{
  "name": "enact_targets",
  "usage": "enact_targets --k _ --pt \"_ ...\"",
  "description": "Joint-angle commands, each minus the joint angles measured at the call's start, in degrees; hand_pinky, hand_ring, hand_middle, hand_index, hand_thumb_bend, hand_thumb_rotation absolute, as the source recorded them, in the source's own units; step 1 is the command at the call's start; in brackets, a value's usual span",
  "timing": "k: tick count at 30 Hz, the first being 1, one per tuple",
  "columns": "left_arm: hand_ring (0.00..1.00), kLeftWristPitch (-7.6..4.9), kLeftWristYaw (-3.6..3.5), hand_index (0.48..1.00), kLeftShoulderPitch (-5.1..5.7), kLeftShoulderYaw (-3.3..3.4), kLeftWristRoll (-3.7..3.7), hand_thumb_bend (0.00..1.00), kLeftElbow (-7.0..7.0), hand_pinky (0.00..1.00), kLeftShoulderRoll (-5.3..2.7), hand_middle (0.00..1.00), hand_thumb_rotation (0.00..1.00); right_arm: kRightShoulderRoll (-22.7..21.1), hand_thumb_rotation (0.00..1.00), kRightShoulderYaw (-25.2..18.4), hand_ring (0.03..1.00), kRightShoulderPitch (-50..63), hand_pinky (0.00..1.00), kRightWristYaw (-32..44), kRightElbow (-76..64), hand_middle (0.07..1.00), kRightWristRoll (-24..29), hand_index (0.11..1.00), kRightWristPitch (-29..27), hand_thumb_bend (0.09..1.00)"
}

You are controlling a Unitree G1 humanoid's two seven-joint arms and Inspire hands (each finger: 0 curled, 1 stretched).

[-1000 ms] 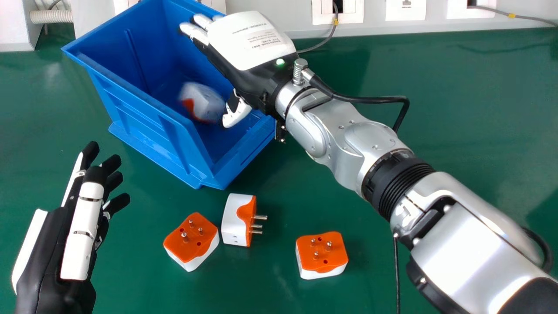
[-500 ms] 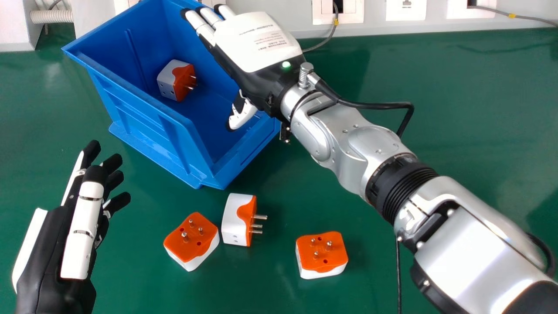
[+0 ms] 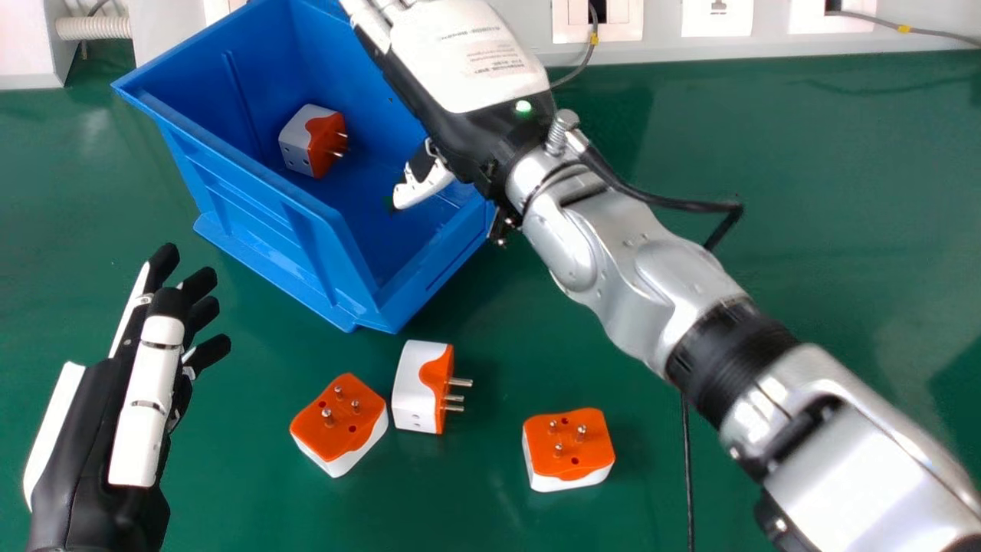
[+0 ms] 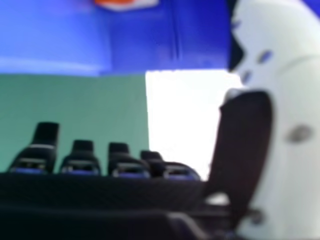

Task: Pick all objects and put in blue box

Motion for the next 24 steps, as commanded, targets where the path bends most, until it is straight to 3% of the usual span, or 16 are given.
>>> enact_targets --k 1,3,6,13,17,24 --pt "0.94 -1.22 0.37 0.980 -0.09 -0.33 0.82 0.43 -0.68 0.88 0.09 0.94 1.00 -1.66 0.01 -1.85 1.000 3.36 0.91 0.48 -8.25 1.000 0.21 1.000 2.36 0.680" --pt "0.94 -1.03 0.65 0.979 -0.41 -0.55 1.42 0.43 -0.66 0.88 0.10 0.94 1.00 -2.94 0.01 -2.96 1.000 7.88 0.92 1.62 -15.94 1.000 -0.29 1.000 5.08 0.677" --pt "0.93 -0.83 0.70 0.973 -0.51 -0.74 1.76 0.44 -0.77 0.87 0.27 0.94 1.00 -4.15 0.01 -4.21 0.999 15.33 0.94 3.87 -28.60 1.000 -1.46 0.996 9.68 0.669" --pt "0.93 -1.56 0.30 0.966 -0.69 -1.08 1.78 0.44 -0.29 0.88 0.40 0.93 1.00 -6.42 0.01 -6.07 0.985 30.24 0.94 9.77 -53.26 1.000 -3.19 0.974 16.39 0.685" --pt "0.93 -2.44 0.50 0.966 -0.85 -1.61 2.34 0.43 0.21 0.88 0.08 0.93 1.00 -8.49 0.03 -7.99 0.983 40.32 0.94 12.66 -65.79 1.000 -2.51 0.974 16.40 0.678" --pt "0.94 -4.69 0.24 0.965 -1.08 -1.46 2.09 0.44 2.05 0.89 -0.16 0.93 1.00 -9.87 0.13 -11.65 0.986 56.75 0.90 12.84 -77.98 1.000 1.65 0.983 12.06 0.639"
